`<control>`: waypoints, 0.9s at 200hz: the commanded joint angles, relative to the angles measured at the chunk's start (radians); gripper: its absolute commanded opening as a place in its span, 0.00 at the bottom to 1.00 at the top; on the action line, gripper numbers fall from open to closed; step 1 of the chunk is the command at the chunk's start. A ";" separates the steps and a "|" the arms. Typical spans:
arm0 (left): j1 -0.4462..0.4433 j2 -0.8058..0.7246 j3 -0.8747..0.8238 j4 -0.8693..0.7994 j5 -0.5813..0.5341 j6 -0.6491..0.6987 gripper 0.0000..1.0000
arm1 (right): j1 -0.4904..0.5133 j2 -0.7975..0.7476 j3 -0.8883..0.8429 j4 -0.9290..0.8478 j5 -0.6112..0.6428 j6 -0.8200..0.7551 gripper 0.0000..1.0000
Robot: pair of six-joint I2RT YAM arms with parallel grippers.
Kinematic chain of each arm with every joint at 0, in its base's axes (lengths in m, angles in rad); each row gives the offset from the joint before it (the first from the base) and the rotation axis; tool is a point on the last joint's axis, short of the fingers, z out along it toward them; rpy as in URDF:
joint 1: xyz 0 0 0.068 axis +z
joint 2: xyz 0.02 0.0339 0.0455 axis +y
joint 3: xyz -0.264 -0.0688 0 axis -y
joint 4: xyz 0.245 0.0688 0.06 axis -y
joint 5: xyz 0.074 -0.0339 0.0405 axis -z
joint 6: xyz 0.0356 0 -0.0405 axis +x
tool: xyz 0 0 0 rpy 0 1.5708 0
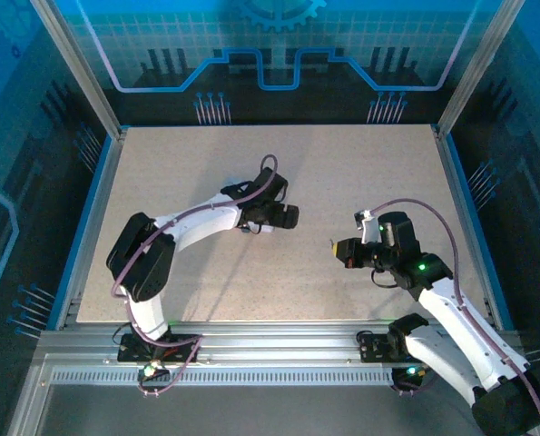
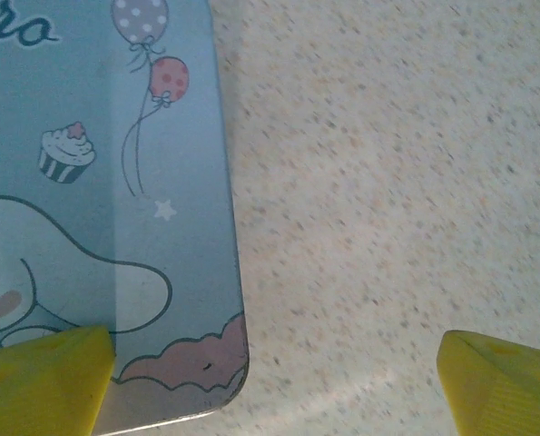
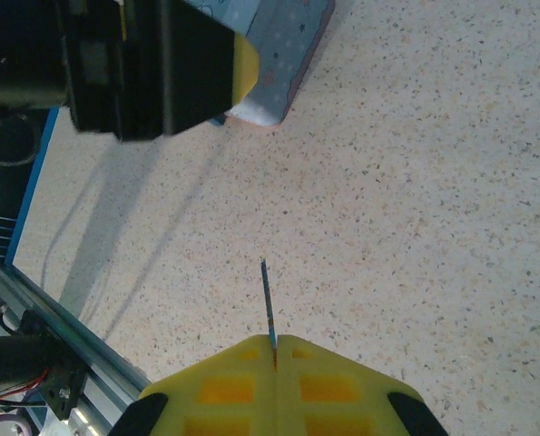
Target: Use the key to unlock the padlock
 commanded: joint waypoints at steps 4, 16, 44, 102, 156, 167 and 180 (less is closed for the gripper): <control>-0.050 -0.036 -0.063 -0.044 0.075 -0.068 0.93 | -0.021 0.005 -0.009 -0.034 -0.010 -0.017 0.02; -0.075 -0.043 -0.076 -0.039 0.084 -0.081 0.92 | -0.024 0.008 -0.010 -0.029 -0.012 -0.018 0.02; -0.125 -0.047 -0.096 -0.029 0.092 -0.109 0.92 | -0.023 0.020 -0.004 -0.023 -0.012 -0.021 0.02; -0.195 -0.048 -0.104 -0.007 0.112 -0.132 0.91 | -0.024 0.021 -0.015 -0.027 0.000 -0.024 0.02; -0.199 -0.127 -0.108 0.013 0.104 -0.111 0.92 | -0.024 0.022 -0.033 -0.013 -0.025 -0.022 0.02; -0.199 -0.150 -0.106 0.012 0.096 -0.104 0.93 | -0.024 0.026 -0.037 -0.004 -0.035 -0.016 0.02; -0.197 -0.180 -0.108 0.012 0.079 -0.093 0.94 | -0.024 0.035 -0.040 0.011 -0.053 -0.012 0.02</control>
